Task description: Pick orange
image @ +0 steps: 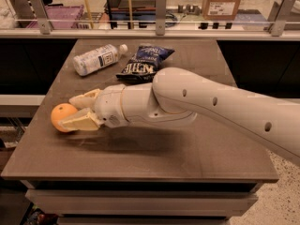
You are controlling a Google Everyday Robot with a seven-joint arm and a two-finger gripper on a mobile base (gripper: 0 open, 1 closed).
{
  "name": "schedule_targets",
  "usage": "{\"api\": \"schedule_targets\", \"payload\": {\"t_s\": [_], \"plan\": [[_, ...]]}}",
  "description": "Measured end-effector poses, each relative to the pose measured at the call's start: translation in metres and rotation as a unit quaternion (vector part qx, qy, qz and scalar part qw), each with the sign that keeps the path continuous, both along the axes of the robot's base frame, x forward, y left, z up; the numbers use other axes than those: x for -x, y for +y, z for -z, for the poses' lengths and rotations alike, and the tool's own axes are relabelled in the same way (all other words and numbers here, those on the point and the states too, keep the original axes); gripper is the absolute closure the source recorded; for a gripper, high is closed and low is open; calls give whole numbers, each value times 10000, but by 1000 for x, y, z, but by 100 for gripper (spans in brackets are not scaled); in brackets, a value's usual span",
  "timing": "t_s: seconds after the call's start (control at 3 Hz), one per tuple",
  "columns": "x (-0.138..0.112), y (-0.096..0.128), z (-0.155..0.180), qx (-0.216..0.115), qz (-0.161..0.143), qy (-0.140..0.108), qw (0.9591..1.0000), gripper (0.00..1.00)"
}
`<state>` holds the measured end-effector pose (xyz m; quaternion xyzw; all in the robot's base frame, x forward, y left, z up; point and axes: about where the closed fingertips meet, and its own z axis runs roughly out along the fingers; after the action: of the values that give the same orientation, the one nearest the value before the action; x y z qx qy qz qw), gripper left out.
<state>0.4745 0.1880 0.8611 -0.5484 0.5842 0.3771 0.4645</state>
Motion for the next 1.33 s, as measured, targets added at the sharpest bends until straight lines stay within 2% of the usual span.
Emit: {"api": "schedule_targets", "payload": {"t_s": [0.33, 0.67, 1.0, 1.33], "plan": [[1, 2, -1, 2, -16, -10, 10000, 87], [3, 3, -2, 5, -35, -22, 10000, 100], [3, 3, -2, 5, -36, -22, 10000, 100], [4, 5, -3, 8, -54, -34, 10000, 82]]}}
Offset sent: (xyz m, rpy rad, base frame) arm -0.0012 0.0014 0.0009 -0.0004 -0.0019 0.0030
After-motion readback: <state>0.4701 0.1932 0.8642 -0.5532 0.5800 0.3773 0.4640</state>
